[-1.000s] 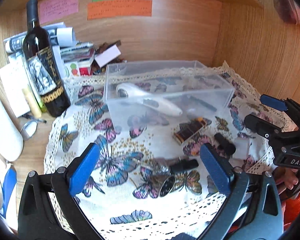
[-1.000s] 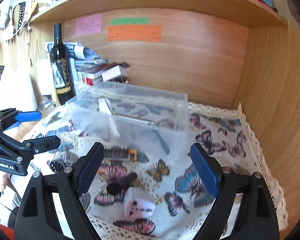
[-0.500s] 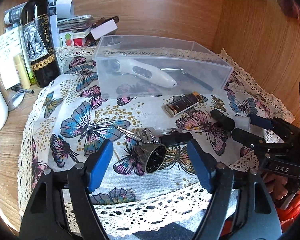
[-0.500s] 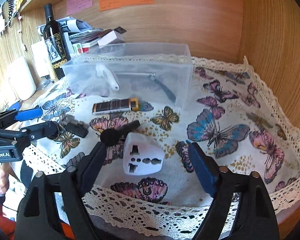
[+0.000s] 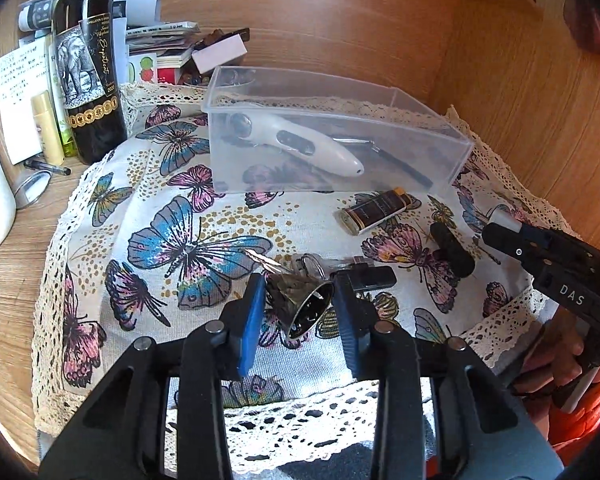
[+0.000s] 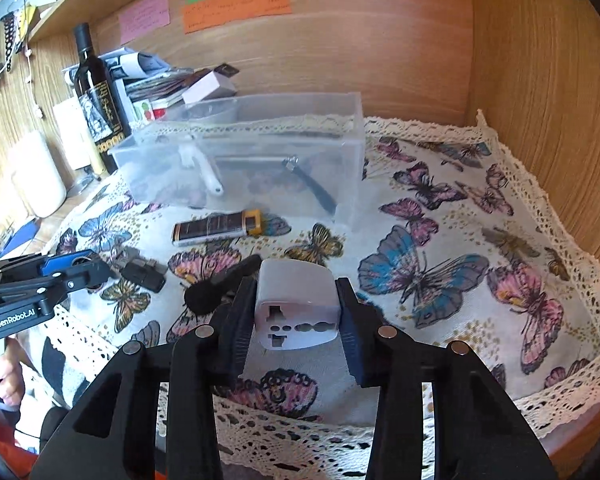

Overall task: Organize rigid objects
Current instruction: 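Grasp the black bell-shaped fob with left tool while right tool grasps the white plug adapter, then lower the black fob into the clear box with left tool while right tool releases the plug adapter inside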

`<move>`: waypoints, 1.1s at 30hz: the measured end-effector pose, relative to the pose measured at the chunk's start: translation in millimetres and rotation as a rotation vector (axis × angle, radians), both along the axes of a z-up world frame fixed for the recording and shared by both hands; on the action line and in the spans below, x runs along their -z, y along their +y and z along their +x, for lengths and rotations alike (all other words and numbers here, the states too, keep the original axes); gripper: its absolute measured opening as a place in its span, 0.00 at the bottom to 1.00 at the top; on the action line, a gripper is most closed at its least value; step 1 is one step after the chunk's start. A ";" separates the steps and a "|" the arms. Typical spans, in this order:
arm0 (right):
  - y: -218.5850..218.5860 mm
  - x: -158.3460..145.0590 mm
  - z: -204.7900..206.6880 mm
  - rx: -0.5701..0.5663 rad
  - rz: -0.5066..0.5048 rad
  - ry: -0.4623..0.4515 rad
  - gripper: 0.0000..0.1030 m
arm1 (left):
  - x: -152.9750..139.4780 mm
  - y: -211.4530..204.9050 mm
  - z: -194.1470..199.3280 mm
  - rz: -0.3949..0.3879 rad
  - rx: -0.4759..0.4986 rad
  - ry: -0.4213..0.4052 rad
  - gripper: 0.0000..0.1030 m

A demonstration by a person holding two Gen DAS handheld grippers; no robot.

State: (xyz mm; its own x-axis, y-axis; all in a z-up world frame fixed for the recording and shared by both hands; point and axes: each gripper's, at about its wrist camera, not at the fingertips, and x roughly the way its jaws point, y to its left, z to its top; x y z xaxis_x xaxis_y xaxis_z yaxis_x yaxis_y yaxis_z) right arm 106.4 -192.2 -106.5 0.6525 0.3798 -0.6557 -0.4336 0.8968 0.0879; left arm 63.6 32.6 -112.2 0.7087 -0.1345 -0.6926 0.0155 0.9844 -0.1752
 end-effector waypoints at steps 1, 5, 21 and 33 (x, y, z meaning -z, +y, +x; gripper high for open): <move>-0.2 -2.1 1.2 0.002 0.001 -0.005 0.35 | -3.2 0.6 0.1 0.004 -0.002 -0.011 0.33; 0.5 -12.6 3.9 0.003 0.004 -0.040 0.35 | -19.0 2.2 2.7 0.019 -0.008 -0.059 0.33; 19.3 -61.9 27.4 -0.026 0.016 -0.211 0.35 | -75.6 7.0 40.9 0.061 -0.011 -0.204 0.33; 45.9 -77.6 62.4 -0.063 0.020 -0.235 0.35 | -88.8 11.2 80.3 0.073 -0.005 -0.200 0.34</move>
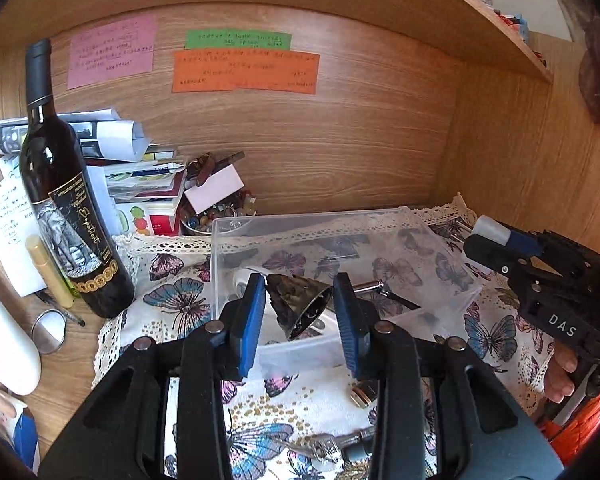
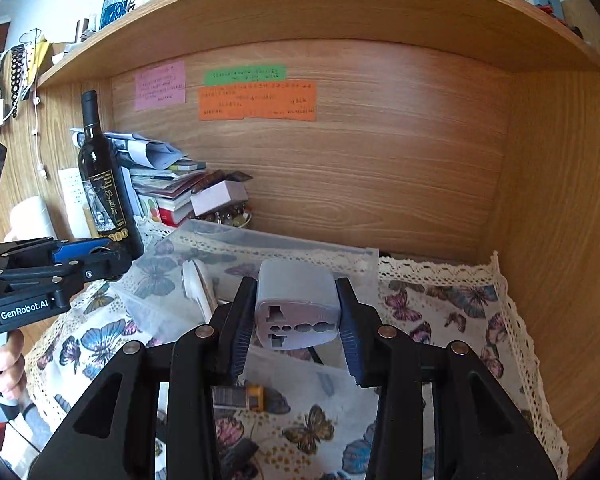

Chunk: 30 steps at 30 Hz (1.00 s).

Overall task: Organize rigid objects
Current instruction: 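Lower the black fob into the clear box with left tool while right tool releases the plug adapter inside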

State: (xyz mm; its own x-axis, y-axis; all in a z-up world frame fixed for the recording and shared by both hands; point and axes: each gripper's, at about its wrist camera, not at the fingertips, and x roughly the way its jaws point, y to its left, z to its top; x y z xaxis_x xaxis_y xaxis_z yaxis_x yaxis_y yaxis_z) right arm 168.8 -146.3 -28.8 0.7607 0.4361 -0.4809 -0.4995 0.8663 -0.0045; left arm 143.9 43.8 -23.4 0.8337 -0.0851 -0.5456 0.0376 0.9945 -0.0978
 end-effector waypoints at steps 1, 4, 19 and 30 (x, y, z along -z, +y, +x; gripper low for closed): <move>1.3 -0.1 2.4 0.001 -0.003 -0.002 0.35 | 0.6 0.5 3.6 0.005 -0.001 0.002 0.34; 5.7 1.8 13.1 0.008 -0.013 0.008 0.35 | 4.4 1.3 13.9 0.015 -0.001 0.017 0.33; 13.1 46.7 61.6 0.059 -0.066 0.168 0.35 | 40.8 13.2 56.7 -0.009 -0.009 0.136 0.33; 18.5 55.2 65.8 0.047 -0.100 0.189 0.35 | 45.9 12.5 59.5 -0.008 -0.004 0.146 0.38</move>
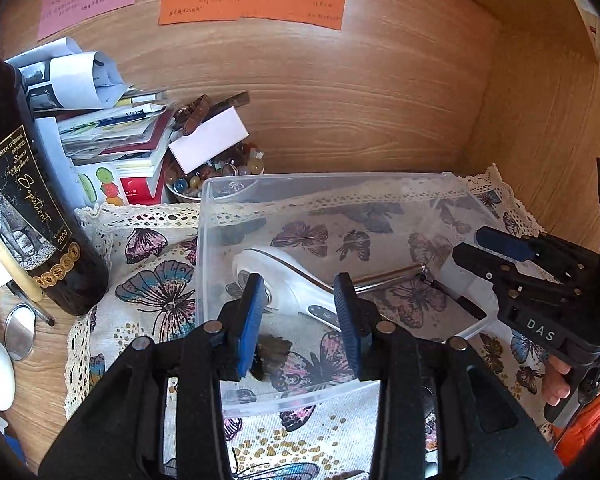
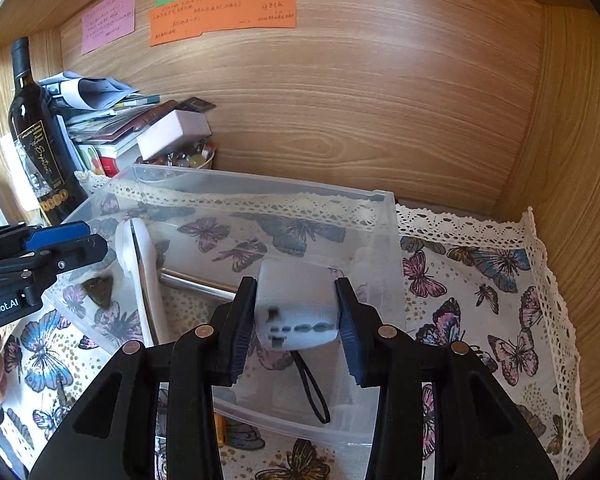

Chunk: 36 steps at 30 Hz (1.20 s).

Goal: Organize rigid objects

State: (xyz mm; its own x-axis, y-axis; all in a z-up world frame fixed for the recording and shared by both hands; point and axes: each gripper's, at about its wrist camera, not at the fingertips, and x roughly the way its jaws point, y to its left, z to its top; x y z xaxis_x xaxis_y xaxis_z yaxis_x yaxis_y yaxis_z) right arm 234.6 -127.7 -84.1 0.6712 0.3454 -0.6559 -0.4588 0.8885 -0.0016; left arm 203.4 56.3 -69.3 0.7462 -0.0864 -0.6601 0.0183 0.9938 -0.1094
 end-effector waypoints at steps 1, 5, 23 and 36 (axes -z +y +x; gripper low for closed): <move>0.0 -1.0 -1.1 -0.001 -0.001 -0.003 0.35 | -1.0 0.1 -1.0 0.000 -0.002 -0.002 0.39; -0.1 -6.1 -5.1 -0.001 0.005 -0.025 0.49 | -8.8 0.1 -8.4 -0.001 -0.005 -0.026 0.52; -18.9 -41.9 -76.4 -0.018 0.051 -0.168 0.80 | -42.8 -10.0 -79.0 0.059 -0.011 -0.149 0.98; -22.6 -3.1 -116.5 -0.039 0.011 -0.061 0.80 | -0.3 -15.7 -108.6 0.071 0.005 -0.020 0.98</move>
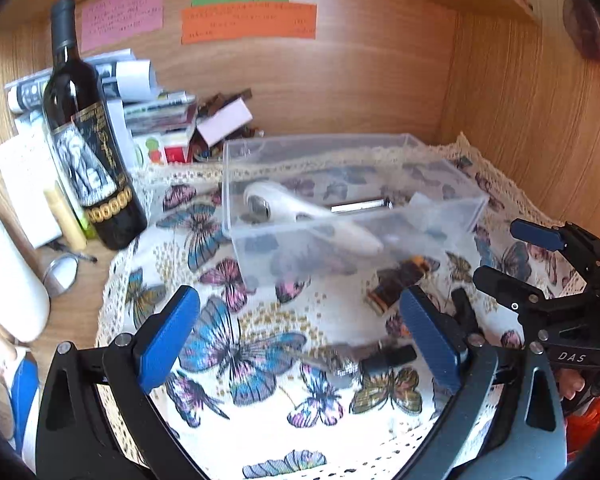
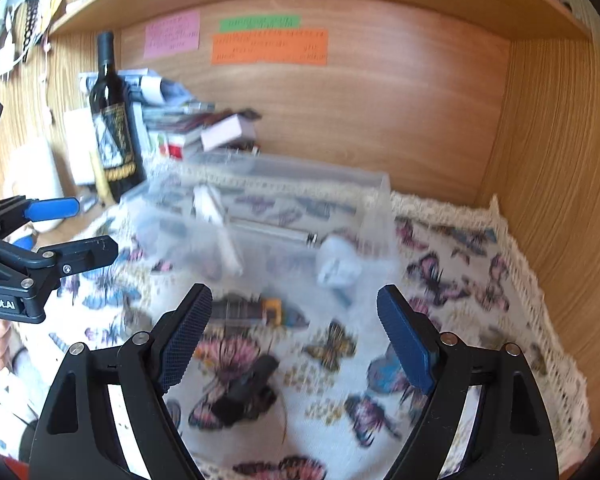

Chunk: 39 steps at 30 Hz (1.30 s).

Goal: Organize rigid objects

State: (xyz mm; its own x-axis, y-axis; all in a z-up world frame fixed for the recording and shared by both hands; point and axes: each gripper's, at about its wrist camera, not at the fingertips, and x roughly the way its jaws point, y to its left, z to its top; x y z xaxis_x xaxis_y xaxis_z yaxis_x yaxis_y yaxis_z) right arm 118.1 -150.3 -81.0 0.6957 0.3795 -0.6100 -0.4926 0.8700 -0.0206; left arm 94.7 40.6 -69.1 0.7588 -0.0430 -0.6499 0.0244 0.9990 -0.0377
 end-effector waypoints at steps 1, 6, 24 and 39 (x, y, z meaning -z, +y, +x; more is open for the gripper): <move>0.1 4.8 -2.0 -0.002 -0.006 0.013 0.80 | 4.3 0.2 -1.3 -0.007 0.000 0.015 0.98; -0.4 25.0 -10.4 -0.019 -0.010 0.080 0.80 | 22.3 -2.2 -11.5 -0.027 0.005 0.054 0.98; -9.0 47.3 -10.7 -0.057 0.025 0.177 0.16 | 44.2 -43.0 -22.3 -0.098 0.095 0.130 0.55; -47.7 35.9 -8.1 -0.022 0.087 0.137 0.16 | 57.9 -67.1 0.8 -0.026 0.042 0.160 0.54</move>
